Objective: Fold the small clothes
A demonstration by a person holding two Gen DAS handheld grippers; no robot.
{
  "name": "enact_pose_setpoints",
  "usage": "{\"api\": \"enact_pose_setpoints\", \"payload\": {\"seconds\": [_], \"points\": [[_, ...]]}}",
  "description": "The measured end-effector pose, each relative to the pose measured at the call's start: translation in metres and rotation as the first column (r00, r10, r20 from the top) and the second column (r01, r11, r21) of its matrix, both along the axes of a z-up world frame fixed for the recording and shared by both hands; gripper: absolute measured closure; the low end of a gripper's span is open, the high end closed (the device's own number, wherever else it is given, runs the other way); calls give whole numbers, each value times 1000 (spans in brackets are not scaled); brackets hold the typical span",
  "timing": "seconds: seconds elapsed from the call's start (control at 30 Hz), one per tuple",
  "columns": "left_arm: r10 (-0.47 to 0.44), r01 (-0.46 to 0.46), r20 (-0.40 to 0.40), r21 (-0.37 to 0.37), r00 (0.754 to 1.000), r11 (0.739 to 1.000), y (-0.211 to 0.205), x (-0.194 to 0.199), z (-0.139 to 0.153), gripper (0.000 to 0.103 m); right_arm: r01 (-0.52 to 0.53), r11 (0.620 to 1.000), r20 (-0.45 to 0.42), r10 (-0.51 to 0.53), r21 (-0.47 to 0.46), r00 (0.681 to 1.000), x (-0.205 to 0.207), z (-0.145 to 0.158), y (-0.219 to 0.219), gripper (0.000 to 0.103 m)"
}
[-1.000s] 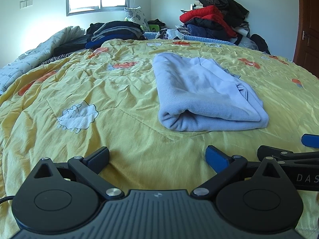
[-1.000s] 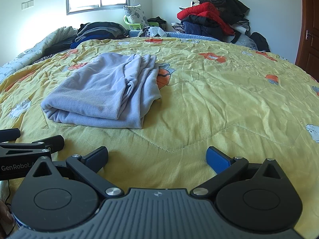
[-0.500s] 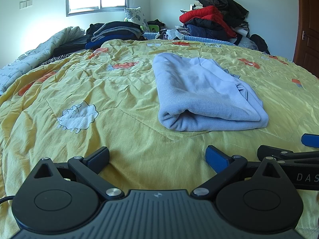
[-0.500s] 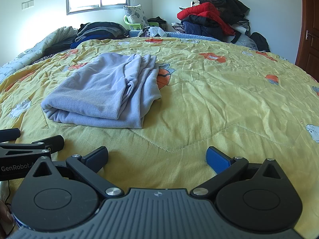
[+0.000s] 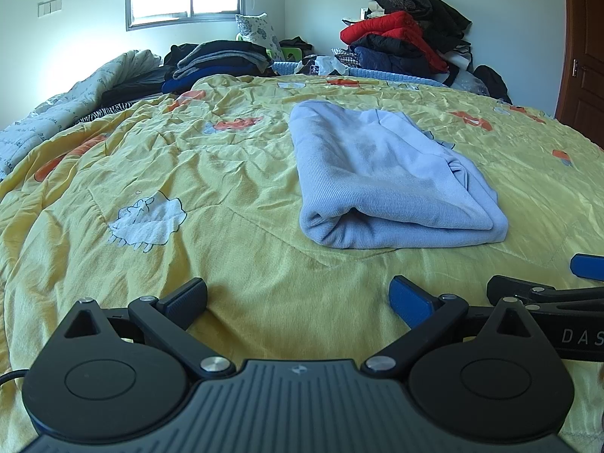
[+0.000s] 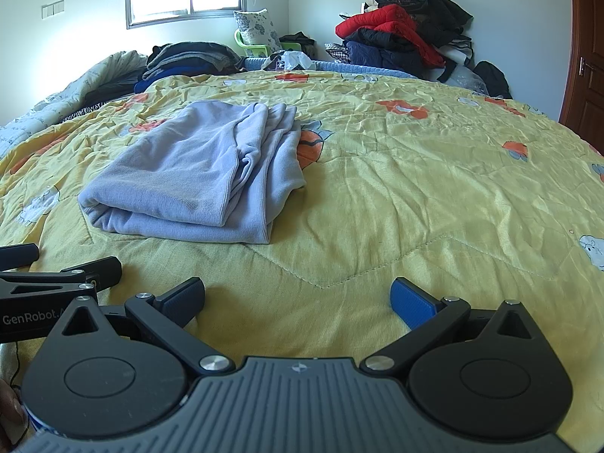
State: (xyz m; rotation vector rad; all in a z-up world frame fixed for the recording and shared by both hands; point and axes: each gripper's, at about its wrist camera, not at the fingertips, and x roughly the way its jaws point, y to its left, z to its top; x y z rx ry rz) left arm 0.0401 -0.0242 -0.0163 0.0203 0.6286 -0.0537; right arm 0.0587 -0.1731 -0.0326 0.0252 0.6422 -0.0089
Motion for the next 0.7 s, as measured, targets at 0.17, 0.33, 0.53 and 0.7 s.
{"api": "enact_pose_setpoints", "payload": {"seconds": [0.17,0.33,0.53,0.7], "points": [[-1,1,0,-1,1000,1000,0,0,0,0,0,1000,0,0,0,1000,0,0,0,1],[-6,6,1,-6,1000,1000,0,0,1,0,0,1000,1,0,0,1000,0,0,0,1],[-1,1,6,-7,1000,1000,0,-1,1,0,0,1000,1,0,1,1000,0,0,0,1],[-2,3,8,-5,1000,1000,0,-2,1,0,0,1000,1,0,3,1000,0,0,0,1]]}}
